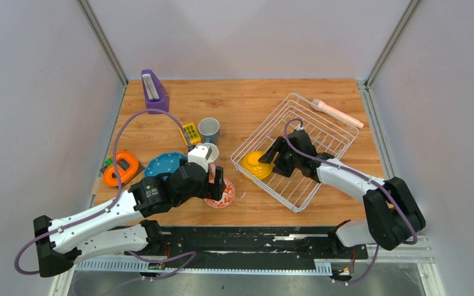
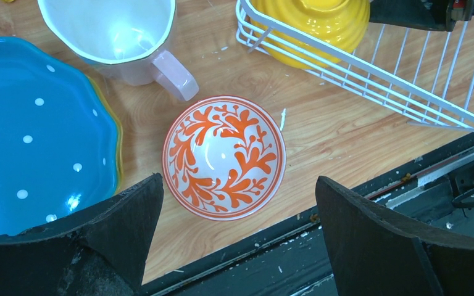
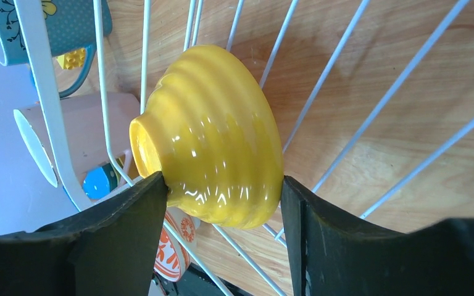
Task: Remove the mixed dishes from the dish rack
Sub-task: Pick up the bowl from the dish rack, then place the bowl in the bowl.
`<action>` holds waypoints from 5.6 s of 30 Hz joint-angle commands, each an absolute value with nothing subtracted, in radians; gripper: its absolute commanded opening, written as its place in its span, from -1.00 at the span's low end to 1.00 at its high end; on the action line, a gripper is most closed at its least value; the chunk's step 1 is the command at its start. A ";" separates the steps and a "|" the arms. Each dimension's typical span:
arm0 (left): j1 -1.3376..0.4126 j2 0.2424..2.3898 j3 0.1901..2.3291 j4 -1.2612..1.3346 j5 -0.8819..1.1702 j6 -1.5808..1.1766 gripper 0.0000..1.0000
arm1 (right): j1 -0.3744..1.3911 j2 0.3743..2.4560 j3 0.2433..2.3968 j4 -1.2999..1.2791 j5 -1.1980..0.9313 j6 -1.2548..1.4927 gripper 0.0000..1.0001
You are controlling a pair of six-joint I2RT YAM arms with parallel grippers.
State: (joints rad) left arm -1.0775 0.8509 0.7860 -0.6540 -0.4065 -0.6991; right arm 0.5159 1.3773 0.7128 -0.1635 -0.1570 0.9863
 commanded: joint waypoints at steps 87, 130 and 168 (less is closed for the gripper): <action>-0.861 0.959 0.575 0.819 0.454 -0.990 -1.00 | 0.514 0.540 0.523 0.072 -0.375 1.095 0.82; -0.985 1.029 0.956 -0.773 -0.037 -0.640 -1.00 | 0.514 0.448 0.564 -0.386 0.242 0.887 1.00; -1.175 1.489 1.141 -0.889 -0.288 -0.693 -0.38 | 0.512 0.412 0.552 -0.434 0.323 0.885 1.00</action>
State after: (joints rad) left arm -1.1591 1.4837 1.0969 -0.8650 -0.2615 -0.6735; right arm 0.5137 0.4263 0.5190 -0.4320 0.2989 0.9024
